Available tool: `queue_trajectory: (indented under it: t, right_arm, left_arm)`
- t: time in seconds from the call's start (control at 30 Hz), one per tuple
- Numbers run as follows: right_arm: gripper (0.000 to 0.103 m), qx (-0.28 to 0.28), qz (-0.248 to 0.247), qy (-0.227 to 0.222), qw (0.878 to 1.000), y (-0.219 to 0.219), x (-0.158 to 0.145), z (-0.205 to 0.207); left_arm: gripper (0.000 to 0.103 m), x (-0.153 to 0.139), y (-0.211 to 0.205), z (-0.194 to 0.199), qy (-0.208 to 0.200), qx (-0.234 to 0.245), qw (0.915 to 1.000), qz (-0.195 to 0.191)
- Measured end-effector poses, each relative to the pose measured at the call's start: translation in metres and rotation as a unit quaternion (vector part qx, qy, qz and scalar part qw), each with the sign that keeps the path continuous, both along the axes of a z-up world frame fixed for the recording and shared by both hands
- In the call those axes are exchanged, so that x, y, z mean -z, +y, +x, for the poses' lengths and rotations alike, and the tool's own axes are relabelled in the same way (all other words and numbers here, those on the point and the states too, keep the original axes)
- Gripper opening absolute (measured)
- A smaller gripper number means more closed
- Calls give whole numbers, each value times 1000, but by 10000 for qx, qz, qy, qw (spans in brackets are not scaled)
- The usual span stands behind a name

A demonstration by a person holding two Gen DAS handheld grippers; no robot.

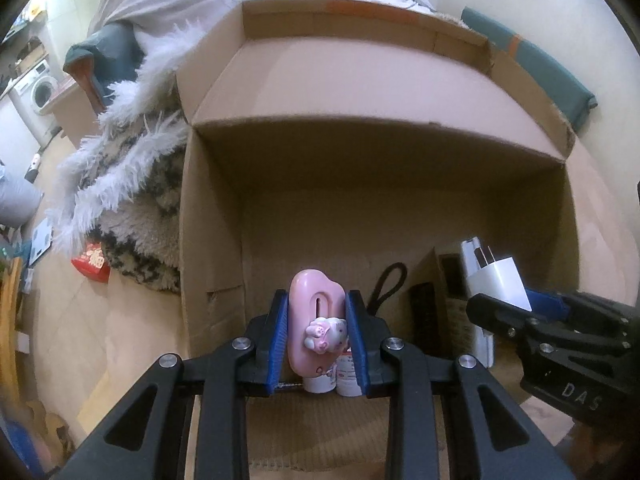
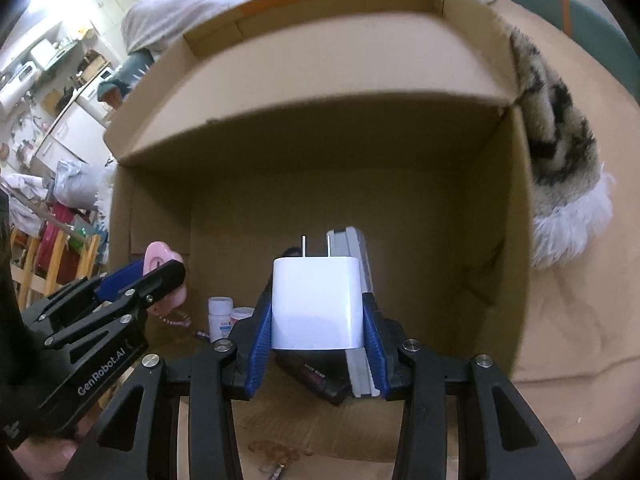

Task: Organize rigid objects
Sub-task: 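Carry the pink case into the box with left tool while right tool carries the charger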

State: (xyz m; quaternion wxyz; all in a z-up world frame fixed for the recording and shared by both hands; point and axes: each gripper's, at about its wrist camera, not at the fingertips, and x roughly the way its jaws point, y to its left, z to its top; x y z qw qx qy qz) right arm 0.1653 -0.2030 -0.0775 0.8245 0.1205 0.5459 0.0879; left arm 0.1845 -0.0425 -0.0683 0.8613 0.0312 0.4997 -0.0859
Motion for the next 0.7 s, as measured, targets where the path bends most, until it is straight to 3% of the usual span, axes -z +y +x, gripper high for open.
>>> queue_trajectory:
  t: [0.1,0.27,0.7]
  right_arm:
    - [44,7,-138,115,9998,2,9,3]
    - [44,84,-180,276,9994,1,19,6]
    - [44,151,-246,376,9989,1,23,9]
  left_arm:
    - [26,6,-4,2,70,77,9999,112]
    - [26,17,0,6,361,-78,9993,-13]
    - [26,27,-12,3,392,33,9992,71]
